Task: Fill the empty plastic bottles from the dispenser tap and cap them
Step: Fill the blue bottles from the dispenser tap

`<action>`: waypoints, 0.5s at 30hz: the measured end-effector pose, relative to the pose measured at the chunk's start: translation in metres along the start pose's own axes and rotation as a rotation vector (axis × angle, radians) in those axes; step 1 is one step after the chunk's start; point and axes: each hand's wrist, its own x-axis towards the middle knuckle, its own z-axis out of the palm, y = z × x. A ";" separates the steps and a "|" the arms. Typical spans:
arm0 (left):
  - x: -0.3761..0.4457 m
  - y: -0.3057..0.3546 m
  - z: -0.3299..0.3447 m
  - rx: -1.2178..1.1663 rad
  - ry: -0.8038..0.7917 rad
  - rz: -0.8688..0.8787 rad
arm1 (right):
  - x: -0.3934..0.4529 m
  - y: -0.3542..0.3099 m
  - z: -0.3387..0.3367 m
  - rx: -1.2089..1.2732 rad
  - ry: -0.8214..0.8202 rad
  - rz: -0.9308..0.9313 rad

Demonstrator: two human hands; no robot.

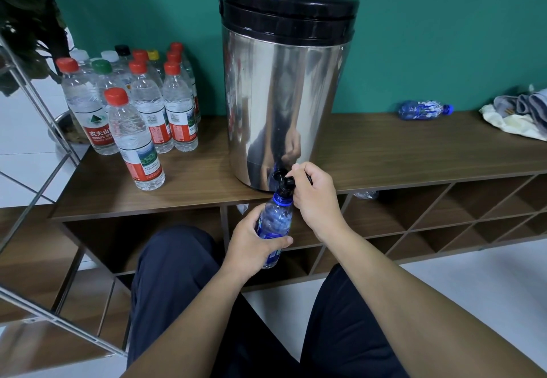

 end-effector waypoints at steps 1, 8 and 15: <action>0.000 0.000 0.000 0.000 -0.002 0.000 | 0.000 0.000 0.000 -0.001 0.001 0.000; 0.000 0.000 0.000 0.000 0.007 0.015 | 0.000 0.001 0.001 0.007 0.004 0.004; 0.002 -0.002 0.000 0.008 0.004 0.009 | 0.000 0.000 0.001 0.003 0.005 0.010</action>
